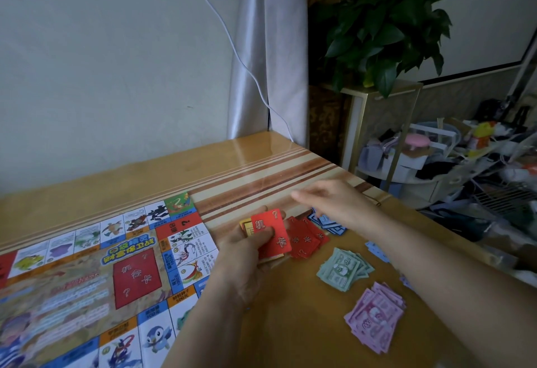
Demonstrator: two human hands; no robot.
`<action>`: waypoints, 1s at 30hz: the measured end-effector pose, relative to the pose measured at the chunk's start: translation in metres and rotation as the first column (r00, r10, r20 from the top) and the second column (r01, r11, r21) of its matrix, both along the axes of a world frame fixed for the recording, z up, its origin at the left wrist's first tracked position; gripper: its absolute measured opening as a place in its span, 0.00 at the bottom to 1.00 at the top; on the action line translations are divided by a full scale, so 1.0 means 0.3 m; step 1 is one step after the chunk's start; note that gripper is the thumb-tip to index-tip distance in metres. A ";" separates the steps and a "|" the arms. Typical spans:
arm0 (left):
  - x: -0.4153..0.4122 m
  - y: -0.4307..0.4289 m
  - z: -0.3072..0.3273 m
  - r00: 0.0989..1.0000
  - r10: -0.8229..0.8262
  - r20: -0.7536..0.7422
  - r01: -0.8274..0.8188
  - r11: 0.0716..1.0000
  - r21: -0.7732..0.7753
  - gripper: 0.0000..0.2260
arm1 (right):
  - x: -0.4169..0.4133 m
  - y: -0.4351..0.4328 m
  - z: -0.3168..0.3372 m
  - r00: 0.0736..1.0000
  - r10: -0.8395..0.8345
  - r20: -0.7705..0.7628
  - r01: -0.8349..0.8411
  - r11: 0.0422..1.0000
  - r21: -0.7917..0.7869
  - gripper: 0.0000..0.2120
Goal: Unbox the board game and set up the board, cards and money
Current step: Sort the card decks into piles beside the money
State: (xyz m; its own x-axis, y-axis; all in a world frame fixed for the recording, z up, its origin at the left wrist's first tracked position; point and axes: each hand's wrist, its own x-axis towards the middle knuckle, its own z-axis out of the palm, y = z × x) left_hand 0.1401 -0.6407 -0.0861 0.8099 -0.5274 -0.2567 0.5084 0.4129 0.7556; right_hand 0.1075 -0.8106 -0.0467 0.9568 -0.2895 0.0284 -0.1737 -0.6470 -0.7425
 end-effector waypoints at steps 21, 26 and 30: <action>0.022 0.047 0.012 0.984 -0.015 0.175 0.012 1.000 0.018 0.17 | 0.040 0.032 -0.137 0.996 -0.006 -0.092 -0.032 0.915 -0.401 0.20; 0.009 0.034 0.007 0.970 -0.080 0.231 0.049 0.989 0.138 0.17 | 0.019 0.053 -0.032 0.992 0.023 0.123 -0.027 0.999 0.033 0.09; -0.006 0.014 0.010 0.972 -0.084 0.218 0.045 0.983 0.180 0.15 | 0.003 0.072 0.018 0.986 0.166 0.000 -0.166 0.985 0.038 0.06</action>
State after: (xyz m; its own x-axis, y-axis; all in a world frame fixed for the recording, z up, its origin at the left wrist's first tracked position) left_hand 0.1383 -0.6365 -0.0832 0.8229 -0.5438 -0.1645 0.3395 0.2385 0.9099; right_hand 0.1084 -0.7890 -0.0412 0.9917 -0.1275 0.0176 -0.0685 -0.6386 -0.7665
